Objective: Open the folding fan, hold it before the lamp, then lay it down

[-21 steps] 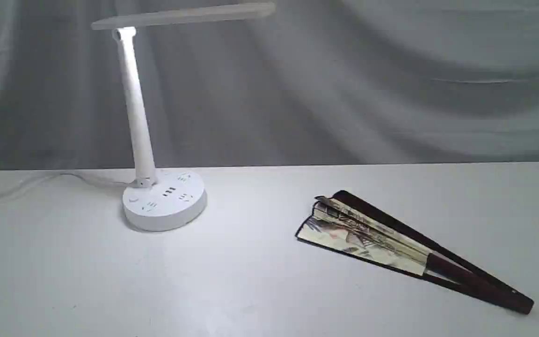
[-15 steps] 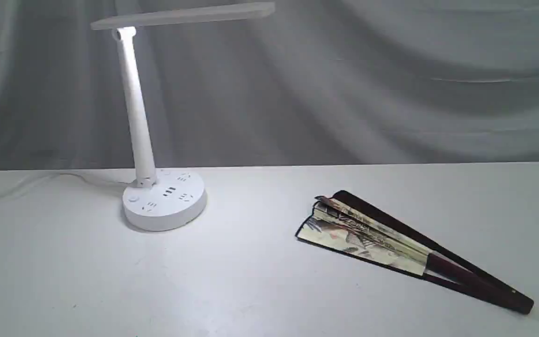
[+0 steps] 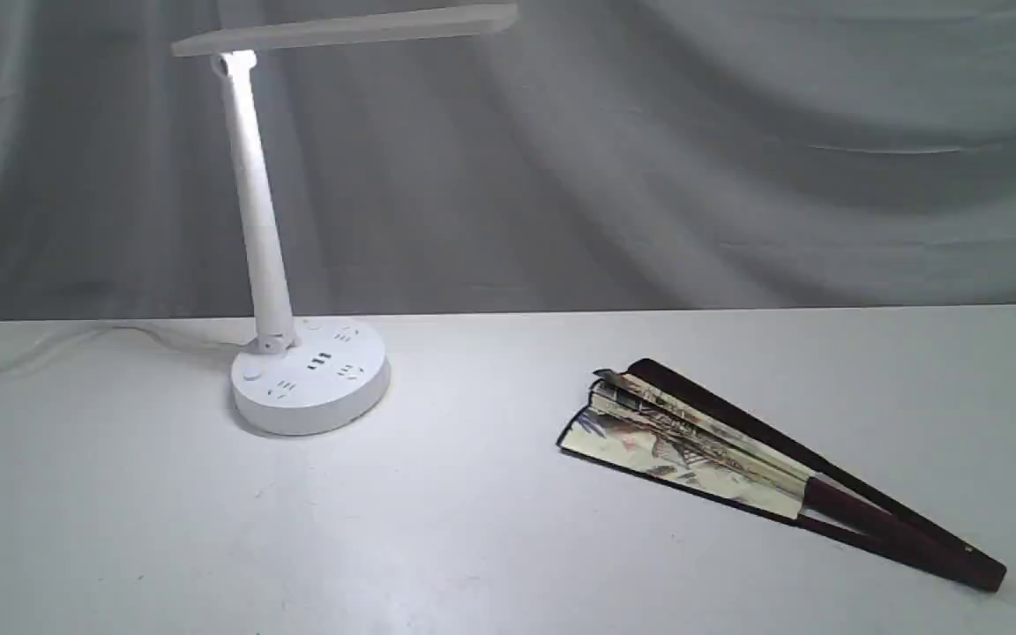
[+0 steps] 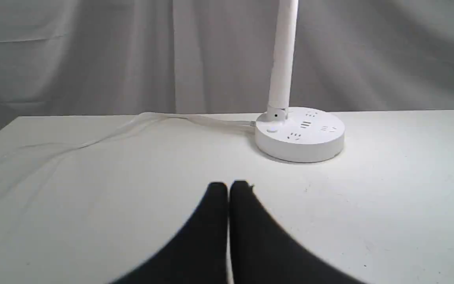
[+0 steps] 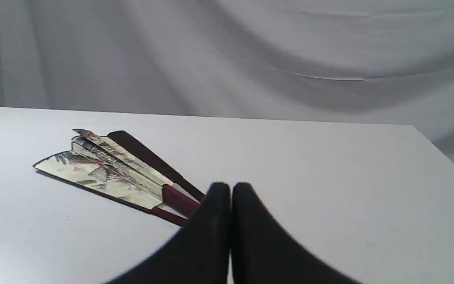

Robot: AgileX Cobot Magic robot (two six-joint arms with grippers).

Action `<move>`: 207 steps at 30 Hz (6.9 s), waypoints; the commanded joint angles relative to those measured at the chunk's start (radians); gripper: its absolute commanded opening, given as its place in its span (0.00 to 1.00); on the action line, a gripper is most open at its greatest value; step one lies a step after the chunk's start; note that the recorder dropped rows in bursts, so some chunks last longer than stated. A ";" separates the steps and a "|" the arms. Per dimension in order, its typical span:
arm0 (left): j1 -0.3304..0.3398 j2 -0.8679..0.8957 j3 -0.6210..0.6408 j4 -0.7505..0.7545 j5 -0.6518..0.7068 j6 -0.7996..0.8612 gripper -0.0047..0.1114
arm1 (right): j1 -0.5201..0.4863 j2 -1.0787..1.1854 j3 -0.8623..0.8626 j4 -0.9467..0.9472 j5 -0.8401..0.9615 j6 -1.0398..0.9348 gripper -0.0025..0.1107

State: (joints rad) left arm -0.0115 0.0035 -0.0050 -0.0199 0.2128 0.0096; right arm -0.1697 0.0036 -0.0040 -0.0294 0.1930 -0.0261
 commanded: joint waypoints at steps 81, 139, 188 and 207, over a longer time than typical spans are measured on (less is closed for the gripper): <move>-0.081 0.682 -0.738 0.134 0.303 -0.166 0.04 | -0.006 0.753 -0.783 0.119 0.341 -0.056 0.02; -0.227 1.433 -0.925 -0.073 0.345 0.000 0.04 | 0.044 2.004 -1.301 0.661 0.291 -1.023 0.28; -0.227 1.433 -0.925 -0.075 0.343 -0.002 0.04 | 0.159 2.130 -1.301 0.587 0.268 -0.733 0.28; -0.227 1.433 -0.925 -0.075 0.345 -0.002 0.04 | 0.161 2.095 -1.301 0.693 0.317 -0.458 0.28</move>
State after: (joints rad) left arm -0.2323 1.4379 -0.9234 -0.0892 0.5568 0.0070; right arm -0.0120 2.1099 -1.3111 0.6347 0.4939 -0.4990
